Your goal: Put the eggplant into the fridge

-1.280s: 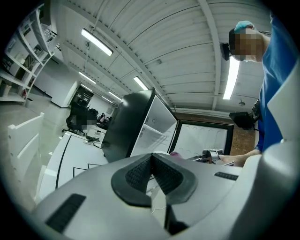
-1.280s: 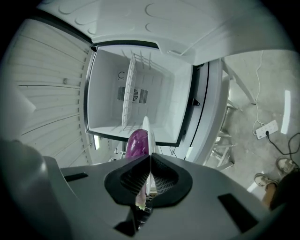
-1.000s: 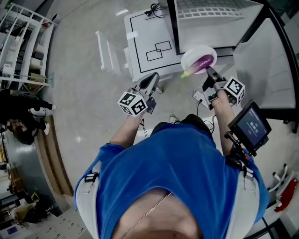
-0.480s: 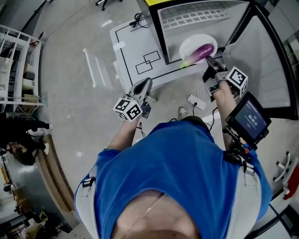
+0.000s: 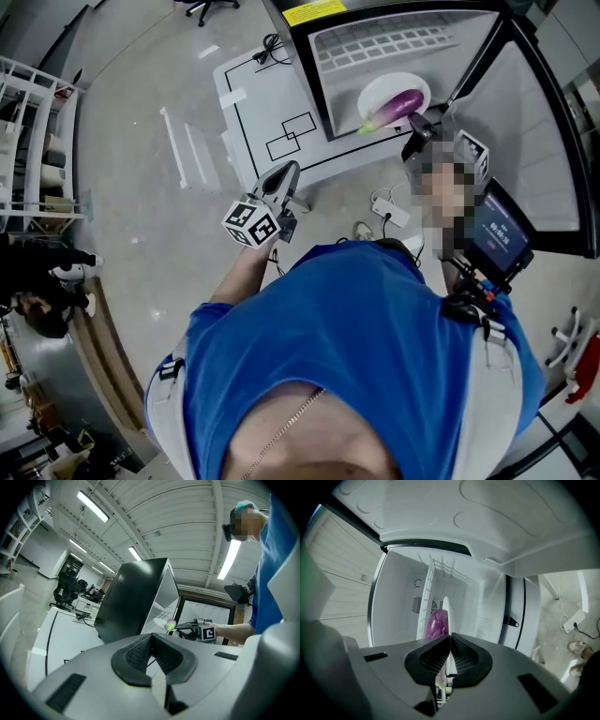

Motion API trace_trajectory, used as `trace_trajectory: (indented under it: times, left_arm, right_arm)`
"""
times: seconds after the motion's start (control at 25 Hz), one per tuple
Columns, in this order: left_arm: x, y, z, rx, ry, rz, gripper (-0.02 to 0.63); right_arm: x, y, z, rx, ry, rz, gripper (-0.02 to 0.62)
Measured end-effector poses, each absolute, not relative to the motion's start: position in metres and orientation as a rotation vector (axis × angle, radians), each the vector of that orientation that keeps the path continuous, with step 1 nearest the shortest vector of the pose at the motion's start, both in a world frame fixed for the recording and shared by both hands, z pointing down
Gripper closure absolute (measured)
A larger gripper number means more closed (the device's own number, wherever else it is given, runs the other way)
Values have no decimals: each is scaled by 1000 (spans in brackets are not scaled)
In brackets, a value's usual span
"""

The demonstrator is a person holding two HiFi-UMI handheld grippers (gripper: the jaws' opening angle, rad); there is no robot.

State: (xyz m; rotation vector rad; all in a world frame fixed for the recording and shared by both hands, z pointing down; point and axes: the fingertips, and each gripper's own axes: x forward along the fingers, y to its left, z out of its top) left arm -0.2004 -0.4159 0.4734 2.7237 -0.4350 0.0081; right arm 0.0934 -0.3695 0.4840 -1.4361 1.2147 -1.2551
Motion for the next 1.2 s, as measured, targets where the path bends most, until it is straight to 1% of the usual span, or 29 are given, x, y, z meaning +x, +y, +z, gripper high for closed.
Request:
trace_trajectory:
  times: [0.52,1.2]
  left_arm:
    - [-209,-449,488,2689,-557,65,598]
    - [-198,-481,499,2661,-643,98,597]
  right_arm:
    - [110,-438,546,-1423,1169,-1354,584]
    - [138,-515,624,-1440,1116,-1480,584]
